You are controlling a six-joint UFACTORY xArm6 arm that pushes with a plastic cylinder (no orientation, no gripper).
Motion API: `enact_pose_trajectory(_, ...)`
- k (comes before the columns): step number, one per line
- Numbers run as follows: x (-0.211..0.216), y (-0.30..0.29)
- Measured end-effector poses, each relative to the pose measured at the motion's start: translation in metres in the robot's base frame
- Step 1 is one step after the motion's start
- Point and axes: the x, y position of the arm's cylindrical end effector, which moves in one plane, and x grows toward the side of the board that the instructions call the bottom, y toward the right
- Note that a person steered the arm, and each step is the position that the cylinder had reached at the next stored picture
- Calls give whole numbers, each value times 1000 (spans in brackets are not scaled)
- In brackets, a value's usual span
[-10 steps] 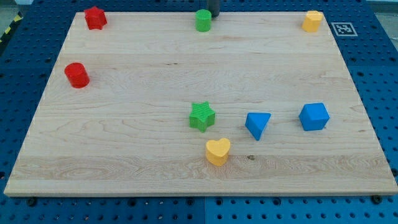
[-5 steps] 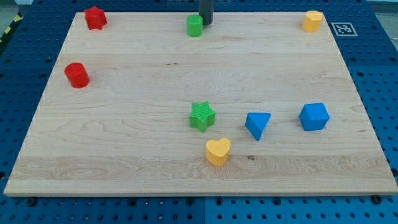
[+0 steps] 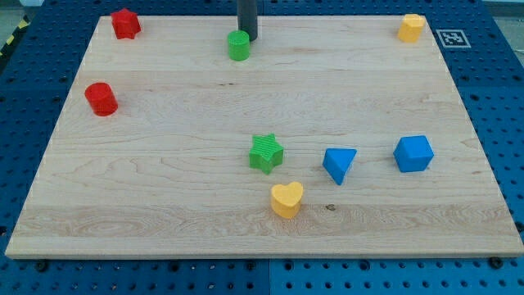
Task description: Move the green circle to the left of the green star
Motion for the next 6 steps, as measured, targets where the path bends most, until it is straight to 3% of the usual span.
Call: enact_pose_trajectory(6,63,-48)
